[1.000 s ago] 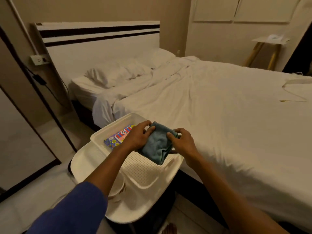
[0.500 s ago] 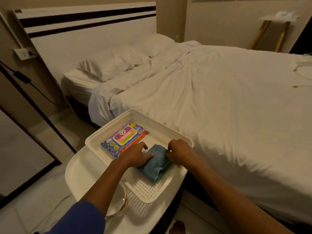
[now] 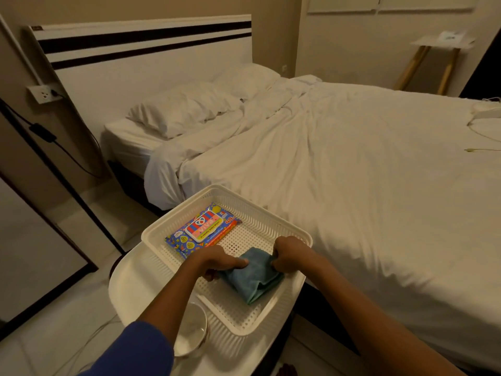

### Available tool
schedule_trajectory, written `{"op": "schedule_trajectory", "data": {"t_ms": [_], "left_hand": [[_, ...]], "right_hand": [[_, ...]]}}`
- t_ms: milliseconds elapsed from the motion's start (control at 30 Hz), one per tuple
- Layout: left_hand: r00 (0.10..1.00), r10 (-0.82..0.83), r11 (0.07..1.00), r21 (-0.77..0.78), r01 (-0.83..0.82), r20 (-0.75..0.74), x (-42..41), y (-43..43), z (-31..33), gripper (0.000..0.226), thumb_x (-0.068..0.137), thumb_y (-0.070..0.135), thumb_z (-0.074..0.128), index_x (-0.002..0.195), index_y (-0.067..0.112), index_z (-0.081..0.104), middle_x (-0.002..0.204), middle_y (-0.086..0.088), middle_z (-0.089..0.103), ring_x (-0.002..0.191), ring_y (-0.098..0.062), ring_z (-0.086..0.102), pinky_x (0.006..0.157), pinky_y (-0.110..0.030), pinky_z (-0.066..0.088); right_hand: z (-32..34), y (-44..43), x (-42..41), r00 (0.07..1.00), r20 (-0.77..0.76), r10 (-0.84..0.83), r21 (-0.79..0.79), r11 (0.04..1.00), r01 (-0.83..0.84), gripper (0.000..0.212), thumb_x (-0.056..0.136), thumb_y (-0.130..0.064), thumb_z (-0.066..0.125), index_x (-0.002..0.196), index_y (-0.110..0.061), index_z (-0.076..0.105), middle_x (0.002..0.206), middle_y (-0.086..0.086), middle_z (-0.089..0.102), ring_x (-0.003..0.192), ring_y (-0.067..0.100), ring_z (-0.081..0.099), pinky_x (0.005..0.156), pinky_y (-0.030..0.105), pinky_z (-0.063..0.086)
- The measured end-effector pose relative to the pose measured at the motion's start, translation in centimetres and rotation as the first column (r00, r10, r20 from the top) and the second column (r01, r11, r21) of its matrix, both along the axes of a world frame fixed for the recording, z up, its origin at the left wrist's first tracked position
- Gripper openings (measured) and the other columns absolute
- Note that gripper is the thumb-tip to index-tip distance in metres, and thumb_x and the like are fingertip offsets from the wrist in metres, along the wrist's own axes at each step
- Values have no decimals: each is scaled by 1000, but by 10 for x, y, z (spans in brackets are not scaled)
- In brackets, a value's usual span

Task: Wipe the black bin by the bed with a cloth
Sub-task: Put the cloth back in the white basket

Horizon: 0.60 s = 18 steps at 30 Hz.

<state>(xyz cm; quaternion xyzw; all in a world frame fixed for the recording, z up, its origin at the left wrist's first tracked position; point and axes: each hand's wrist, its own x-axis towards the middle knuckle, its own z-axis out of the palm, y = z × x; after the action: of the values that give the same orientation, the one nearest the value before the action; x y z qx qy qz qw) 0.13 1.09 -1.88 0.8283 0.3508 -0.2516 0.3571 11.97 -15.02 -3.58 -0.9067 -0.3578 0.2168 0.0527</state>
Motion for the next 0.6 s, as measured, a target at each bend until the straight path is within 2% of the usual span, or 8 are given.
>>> {"op": "schedule_trajectory", "data": {"t_ms": [67, 167, 267, 367, 433, 500, 567, 600], "left_hand": [[999, 11, 1000, -16, -10, 41, -1, 1, -6, 56, 87, 58, 65, 96, 4, 58, 90, -10, 59, 76, -19, 57, 61, -24, 48], [989, -16, 997, -68, 26, 147, -5, 3, -8, 55, 89, 50, 67, 113, 0, 69, 103, -11, 67, 91, -22, 65, 72, -26, 57], [970, -32, 989, -133, 65, 242, -12, 8, -10, 45, 89, 42, 71, 118, 8, 71, 115, -12, 72, 108, -26, 69, 88, -35, 59], [952, -91, 987, -104, 126, 292, -18, 12, -12, 41, 90, 44, 69, 117, 13, 71, 115, -11, 73, 111, -26, 68, 98, -44, 56], [940, -71, 984, -129, 120, 333, -19, 10, -12, 38, 93, 41, 66, 117, 12, 70, 114, -11, 73, 106, -24, 69, 94, -42, 58], [933, 15, 976, -209, 65, 360, -19, 7, -10, 37, 95, 38, 65, 119, 9, 68, 112, -11, 71, 97, -20, 69, 78, -33, 62], [940, 43, 970, -240, 43, 340, -18, 5, -5, 43, 94, 44, 63, 117, 9, 68, 105, -8, 72, 84, -15, 69, 59, -22, 57], [949, 33, 969, -244, 47, 314, -18, 5, -1, 48, 93, 49, 62, 116, 8, 69, 102, -7, 72, 79, -13, 69, 56, -20, 54]], "right_hand": [[1, 3, 1, 1000, -12, -7, 50, 999, 8, 28, 82, -28, 60, 104, -11, 63, 111, 10, 65, 100, 26, 59, 77, 31, 48], [4, 13, 3, 997, -76, -15, 215, 976, 31, 31, 88, -38, 57, 110, -17, 63, 113, 6, 64, 104, 23, 57, 83, 28, 42], [2, 27, 3, 991, -117, 60, 223, 974, -33, 32, 87, -44, 58, 107, -20, 65, 113, 6, 63, 104, 22, 56, 84, 27, 41], [-1, 32, 2, 987, -133, 90, 230, 972, -58, 29, 82, -44, 64, 97, -19, 69, 105, 5, 64, 97, 20, 57, 78, 25, 40], [0, 31, 7, 986, -146, 83, 273, 961, -40, 28, 81, -42, 67, 93, -16, 68, 100, 5, 66, 91, 19, 57, 76, 27, 42], [3, 26, 14, 980, -184, 73, 305, 952, -14, 29, 80, -43, 68, 90, -16, 66, 95, 5, 67, 88, 19, 59, 79, 32, 46], [9, 19, 20, 965, -256, 49, 334, 942, 41, 29, 79, -46, 67, 88, -18, 66, 92, 3, 69, 85, 18, 61, 81, 37, 49], [12, 15, 23, 950, -310, 33, 363, 928, 86, 29, 79, -47, 67, 87, -19, 66, 91, 4, 70, 85, 17, 63, 82, 38, 51]]}}
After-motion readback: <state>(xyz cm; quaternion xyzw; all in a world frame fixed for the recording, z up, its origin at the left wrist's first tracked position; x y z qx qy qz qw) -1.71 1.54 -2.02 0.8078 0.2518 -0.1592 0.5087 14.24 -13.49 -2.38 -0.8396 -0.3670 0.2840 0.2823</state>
